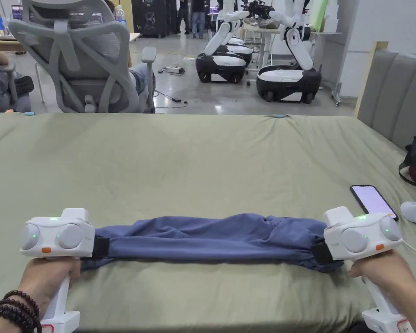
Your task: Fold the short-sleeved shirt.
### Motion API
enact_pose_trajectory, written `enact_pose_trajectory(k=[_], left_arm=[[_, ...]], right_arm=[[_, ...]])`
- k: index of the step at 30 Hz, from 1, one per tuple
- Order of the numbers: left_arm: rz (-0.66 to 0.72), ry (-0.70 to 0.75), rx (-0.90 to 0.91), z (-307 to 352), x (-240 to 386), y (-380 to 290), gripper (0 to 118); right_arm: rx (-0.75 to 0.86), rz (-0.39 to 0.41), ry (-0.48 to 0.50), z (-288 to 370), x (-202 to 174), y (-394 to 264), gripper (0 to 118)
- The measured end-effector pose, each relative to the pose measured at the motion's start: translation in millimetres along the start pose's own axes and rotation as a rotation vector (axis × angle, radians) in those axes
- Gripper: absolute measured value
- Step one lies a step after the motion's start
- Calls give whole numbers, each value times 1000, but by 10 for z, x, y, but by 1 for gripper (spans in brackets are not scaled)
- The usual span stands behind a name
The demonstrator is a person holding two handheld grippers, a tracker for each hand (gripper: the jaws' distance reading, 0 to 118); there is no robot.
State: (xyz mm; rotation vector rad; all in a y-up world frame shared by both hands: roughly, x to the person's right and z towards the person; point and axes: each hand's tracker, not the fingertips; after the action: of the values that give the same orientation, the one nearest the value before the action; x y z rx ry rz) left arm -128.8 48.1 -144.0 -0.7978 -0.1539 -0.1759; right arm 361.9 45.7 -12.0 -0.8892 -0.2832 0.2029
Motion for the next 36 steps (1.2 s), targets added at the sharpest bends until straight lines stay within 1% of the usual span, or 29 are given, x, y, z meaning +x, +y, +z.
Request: enact_pose_trajectory(k=[1, 2, 3, 4, 5, 6, 7, 8, 9, 10, 11, 13, 14, 16, 17, 18, 19, 20, 21, 23, 24, 26, 27, 28, 29, 30, 31, 34, 36], left_arm=[[1, -5, 5, 34, -39, 10, 97], [7, -15, 13, 74, -88, 21, 118], [24, -35, 55, 135, -194, 37, 114], [33, -39, 47, 172, -236, 97, 109], [44, -37, 53, 200, -281, 146, 109], [52, -35, 63, 224, -306, 183, 108], [55, -35, 84, 252, -329, 222, 93], [56, -42, 109, 279, -329, 241, 73], [58, -42, 115, 289, -337, 261, 40], [70, -40, 120, 291, -354, 276, 0], [94, -52, 126, 303, -377, 276, 0], [117, -77, 132, 324, -406, 249, 0], [136, -118, 134, 320, -452, 233, 0], [165, -155, 129, 288, -488, 211, 0], [173, -179, 142, 257, -521, 192, 11], [166, -198, 145, 204, -558, 184, 39], [157, -209, 144, 143, -588, 185, 84], [154, -204, 146, 81, -573, 179, 105], [168, -200, 152, 24, -566, 165, 110], [198, -257, 148, -98, -598, 159, 96], [207, -289, 143, -134, -552, 164, 91], [199, -292, 126, -249, -499, 153, 86], [189, -281, 98, -310, -453, 148, 78], [175, -278, 79, -359, -388, 147, 78], [160, -289, 74, -391, -352, 135, 73], [128, -320, 58, -418, -300, 120, 62], [115, -335, 52, -427, -225, 116, 44], [24, -262, 41, -470, -44, 151, 39], [44, -318, 34, -452, -14, 184, 21]], right_arm=[[19, -29, 28, 73, 52, 6, 89], [46, -62, 70, 197, 81, 0, 112], [82, -99, 113, 298, 107, 20, 118], [115, -122, 134, 384, 107, 69, 118], [145, -129, 147, 443, 84, 124, 116], [165, -122, 147, 534, 40, 170, 107], [180, -107, 147, 571, -19, 233, 90], [199, -98, 149, 580, -81, 297, 51], [199, -94, 146, 560, -136, 342, 15], [204, -98, 140, 519, -211, 393, 0], [214, -104, 136, 522, -252, 428, 0], [220, -109, 183, 525, -322, 467, 0], [210, -102, 213, 518, -398, 467, 0], [207, -83, 225, 506, -482, 470, 0], [202, -61, 230, 497, -521, 471, 0], [196, -50, 236, 474, -568, 465, 0], [193, -49, 242, 461, -592, 464, 0], [191, -49, 251, 443, -610, 471, 0], [188, -51, 258, 431, -624, 477, 0], [183, -53, 266, 406, -673, 480, 0], [181, -52, 267, 394, -689, 487, 0], [178, -52, 271, 358, -717, 493, 0], [173, -54, 279, 339, -729, 498, 0], [167, -61, 293, 322, -738, 500, 0], [163, -65, 301, 312, -747, 500, 0], [161, -61, 299, 296, -764, 487, 0], [158, -56, 297, 282, -787, 483, 0], [147, -55, 302, 237, -826, 473, 0], [143, -55, 301, 225, -862, 472, 0]])
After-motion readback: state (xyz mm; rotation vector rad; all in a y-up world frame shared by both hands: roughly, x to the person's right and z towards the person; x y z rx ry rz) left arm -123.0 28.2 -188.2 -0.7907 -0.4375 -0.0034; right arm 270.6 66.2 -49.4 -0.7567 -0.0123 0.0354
